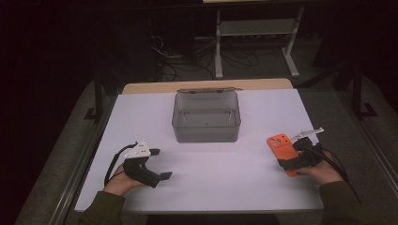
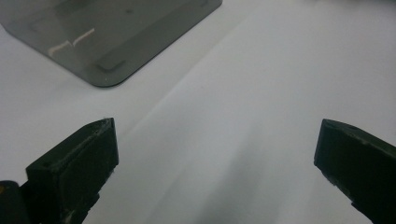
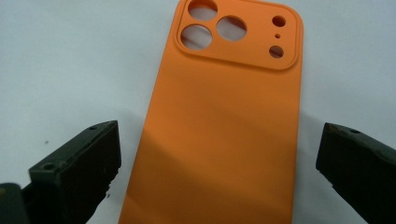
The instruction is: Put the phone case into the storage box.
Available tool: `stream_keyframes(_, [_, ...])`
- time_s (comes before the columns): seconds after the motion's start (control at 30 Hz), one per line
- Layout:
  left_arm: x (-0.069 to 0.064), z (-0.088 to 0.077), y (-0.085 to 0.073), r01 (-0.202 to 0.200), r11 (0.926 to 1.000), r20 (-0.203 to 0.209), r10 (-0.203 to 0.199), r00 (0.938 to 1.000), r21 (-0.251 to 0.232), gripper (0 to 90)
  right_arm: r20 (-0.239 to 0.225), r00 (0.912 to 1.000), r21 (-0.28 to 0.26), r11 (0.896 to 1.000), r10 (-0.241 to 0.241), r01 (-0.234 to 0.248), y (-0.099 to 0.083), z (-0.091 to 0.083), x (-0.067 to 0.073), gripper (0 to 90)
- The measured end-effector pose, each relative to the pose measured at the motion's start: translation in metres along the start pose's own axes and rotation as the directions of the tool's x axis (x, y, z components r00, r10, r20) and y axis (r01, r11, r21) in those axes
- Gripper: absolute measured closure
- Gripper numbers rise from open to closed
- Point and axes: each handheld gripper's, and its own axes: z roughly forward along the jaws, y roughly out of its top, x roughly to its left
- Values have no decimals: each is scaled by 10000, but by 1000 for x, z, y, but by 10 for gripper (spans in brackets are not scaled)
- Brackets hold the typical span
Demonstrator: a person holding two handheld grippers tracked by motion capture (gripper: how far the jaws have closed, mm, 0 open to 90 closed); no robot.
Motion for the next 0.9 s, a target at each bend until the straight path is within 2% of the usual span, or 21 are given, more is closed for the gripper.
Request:
stream_keyframes(0.2, [0,0,0,-16,10000,6,16,10000,12,0,145,9999,200,9998,-50,47,0,1,2,0])
stream_keyframes(0.9, [0,0,0,12,10000,-9,-12,10000,-13,0,-43,9998,624,9978,203,-200,-1,6,3,24])
